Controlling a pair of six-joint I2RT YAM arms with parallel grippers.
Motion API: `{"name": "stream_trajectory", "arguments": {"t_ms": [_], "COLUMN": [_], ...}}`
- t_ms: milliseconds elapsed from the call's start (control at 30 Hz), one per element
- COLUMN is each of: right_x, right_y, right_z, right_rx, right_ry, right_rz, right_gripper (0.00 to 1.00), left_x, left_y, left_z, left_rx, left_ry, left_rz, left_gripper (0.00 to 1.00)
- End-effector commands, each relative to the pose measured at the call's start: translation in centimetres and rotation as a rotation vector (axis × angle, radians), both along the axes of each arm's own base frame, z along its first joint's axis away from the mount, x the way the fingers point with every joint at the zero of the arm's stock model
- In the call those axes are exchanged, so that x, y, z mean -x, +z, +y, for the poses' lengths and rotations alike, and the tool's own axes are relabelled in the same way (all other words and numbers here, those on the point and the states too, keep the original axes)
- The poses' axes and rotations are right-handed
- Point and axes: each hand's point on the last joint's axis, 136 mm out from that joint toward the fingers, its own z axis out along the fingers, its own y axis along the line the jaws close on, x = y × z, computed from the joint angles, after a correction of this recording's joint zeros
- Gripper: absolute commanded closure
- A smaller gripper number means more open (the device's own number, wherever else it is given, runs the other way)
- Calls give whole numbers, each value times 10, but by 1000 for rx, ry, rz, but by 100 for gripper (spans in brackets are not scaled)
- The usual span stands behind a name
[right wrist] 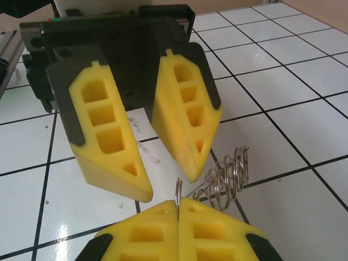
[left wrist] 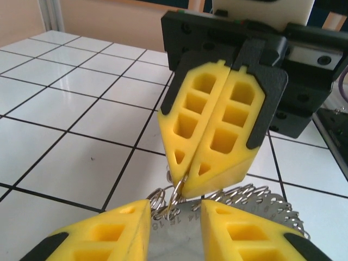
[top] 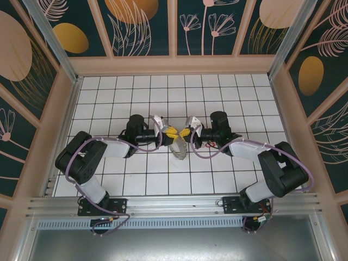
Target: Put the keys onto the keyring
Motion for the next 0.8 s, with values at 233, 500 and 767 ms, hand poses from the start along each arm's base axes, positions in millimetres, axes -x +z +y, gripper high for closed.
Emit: {"name": "stream_trajectory", "arguments": {"t_ms": [233, 500, 767], "right_x": [7, 8, 8], "right_y": [10, 11, 14], "right_z": [6, 7, 8], "right_rx": [-29, -38, -49], "right_ry": [70, 75, 76], "right_rz": [-48, -40, -28], "right_gripper": [100, 100, 100], "left_x": [-5, -3, -2], "left_y": [0, 1, -19], "left_z": [-5, -8, -11], "left_rx": [-13, -20, -83], "left_ry": [11, -11, -24], "left_rz": [-48, -41, -24], "left_gripper": [72, 79, 88]}}
